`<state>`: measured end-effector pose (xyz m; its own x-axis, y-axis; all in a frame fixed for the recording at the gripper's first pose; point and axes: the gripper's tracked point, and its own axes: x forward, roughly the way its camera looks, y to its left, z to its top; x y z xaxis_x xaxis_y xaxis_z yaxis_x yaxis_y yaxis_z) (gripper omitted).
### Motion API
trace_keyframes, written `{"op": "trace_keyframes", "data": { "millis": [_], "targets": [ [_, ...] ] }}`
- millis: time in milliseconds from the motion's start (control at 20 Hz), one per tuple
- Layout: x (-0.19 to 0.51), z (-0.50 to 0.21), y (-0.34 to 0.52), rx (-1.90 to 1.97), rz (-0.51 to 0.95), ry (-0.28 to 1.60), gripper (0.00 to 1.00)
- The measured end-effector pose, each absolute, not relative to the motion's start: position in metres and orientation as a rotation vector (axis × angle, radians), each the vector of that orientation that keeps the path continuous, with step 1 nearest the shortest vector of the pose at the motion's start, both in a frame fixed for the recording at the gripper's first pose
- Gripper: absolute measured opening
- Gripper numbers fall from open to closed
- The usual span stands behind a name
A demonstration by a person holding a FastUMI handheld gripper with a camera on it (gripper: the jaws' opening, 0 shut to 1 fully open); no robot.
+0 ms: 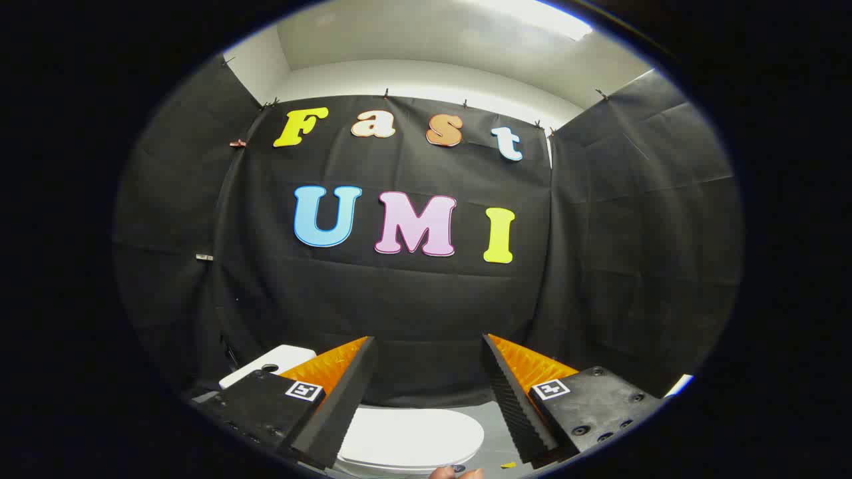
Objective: Open the toilet lid.
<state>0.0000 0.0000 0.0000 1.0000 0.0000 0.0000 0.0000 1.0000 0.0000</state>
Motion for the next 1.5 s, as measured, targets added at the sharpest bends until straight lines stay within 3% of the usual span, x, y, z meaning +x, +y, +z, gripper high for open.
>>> {"op": "trace_keyframes", "data": {
  "millis": [1000,1500],
  "targets": [
    [0.001,-0.01,0.006,-0.007,0.022,0.02,0.98],
    [0.025,-0.103,-0.006,0.307,0.115,0.232,0.99]
  ]
}}
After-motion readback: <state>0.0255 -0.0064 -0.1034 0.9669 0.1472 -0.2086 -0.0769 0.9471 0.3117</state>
